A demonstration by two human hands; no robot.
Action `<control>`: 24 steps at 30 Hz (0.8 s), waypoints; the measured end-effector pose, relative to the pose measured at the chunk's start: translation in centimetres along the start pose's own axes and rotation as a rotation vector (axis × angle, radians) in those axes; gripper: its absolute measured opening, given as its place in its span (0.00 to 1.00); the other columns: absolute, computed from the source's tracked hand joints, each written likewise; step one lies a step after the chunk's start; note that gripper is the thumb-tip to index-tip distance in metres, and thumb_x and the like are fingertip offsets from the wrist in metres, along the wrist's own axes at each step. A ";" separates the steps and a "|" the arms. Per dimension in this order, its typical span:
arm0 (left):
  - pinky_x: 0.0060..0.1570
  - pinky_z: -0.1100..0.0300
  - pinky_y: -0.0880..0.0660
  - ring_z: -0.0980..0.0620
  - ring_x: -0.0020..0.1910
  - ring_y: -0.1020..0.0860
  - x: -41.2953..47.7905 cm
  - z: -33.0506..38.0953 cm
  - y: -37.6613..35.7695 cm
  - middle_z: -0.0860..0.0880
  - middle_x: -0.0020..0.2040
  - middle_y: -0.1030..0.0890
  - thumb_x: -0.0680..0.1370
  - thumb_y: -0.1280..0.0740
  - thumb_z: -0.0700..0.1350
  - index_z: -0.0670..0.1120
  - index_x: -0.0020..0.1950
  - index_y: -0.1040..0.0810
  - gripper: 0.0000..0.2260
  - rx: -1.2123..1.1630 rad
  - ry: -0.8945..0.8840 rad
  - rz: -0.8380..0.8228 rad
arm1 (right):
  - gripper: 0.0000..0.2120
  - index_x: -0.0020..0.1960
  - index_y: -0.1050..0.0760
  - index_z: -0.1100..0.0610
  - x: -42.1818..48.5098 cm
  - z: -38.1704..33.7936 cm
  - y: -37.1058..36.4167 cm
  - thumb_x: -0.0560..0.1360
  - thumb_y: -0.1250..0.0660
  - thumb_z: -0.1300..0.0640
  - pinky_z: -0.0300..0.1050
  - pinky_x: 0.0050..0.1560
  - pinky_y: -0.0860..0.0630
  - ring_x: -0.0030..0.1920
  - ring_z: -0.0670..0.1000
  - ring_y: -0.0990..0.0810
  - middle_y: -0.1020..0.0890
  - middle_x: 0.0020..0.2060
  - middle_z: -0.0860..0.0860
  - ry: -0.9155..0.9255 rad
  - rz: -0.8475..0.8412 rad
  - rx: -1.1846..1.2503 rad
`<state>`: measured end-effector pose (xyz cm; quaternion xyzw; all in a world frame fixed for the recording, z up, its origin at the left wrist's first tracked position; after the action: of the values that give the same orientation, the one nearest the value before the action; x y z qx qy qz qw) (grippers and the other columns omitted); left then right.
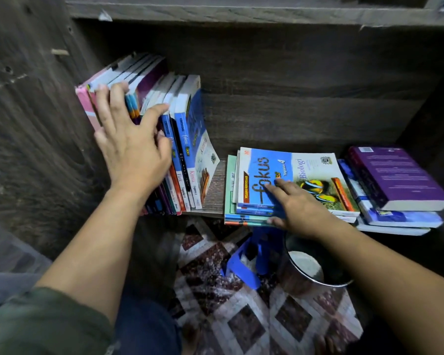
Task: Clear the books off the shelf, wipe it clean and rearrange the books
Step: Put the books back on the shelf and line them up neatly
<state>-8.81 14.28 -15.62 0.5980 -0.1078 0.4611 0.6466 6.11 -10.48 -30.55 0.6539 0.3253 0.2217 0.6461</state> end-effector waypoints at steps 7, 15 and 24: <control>0.63 0.37 0.38 0.40 0.77 0.52 -0.1 0.1 0.0 0.43 0.76 0.44 0.73 0.39 0.45 0.55 0.64 0.26 0.19 0.017 -0.004 0.014 | 0.37 0.78 0.49 0.51 1.3 -0.7 -0.5 0.76 0.38 0.38 0.52 0.73 0.40 0.75 0.58 0.42 0.42 0.76 0.57 -0.061 0.028 -0.086; 0.63 0.37 0.38 0.41 0.77 0.53 -0.2 0.2 0.1 0.43 0.76 0.44 0.74 0.39 0.46 0.55 0.64 0.27 0.18 0.013 -0.011 0.009 | 0.22 0.73 0.39 0.52 0.3 -2.3 0.6 0.82 0.45 0.46 0.49 0.53 0.28 0.63 0.59 0.26 0.28 0.66 0.56 -0.059 0.124 -0.155; 0.61 0.39 0.38 0.43 0.77 0.50 0.1 0.0 0.2 0.44 0.75 0.40 0.74 0.39 0.44 0.53 0.59 0.23 0.15 -0.102 0.016 0.077 | 0.11 0.58 0.37 0.56 -0.1 -3.2 6.1 0.83 0.49 0.50 0.50 0.37 0.37 0.49 0.62 0.21 0.22 0.54 0.56 -0.129 0.406 -0.045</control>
<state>-8.86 14.26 -15.44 0.5561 -0.1490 0.4845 0.6587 4.59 -8.01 -24.30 0.7041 0.1399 0.3121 0.6223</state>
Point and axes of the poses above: each hand's wrist, its own x-axis towards the middle knuckle, its own y-axis out of the back of the hand, z = x × y, the point moved 7 cm from there along x, towards the middle knuckle
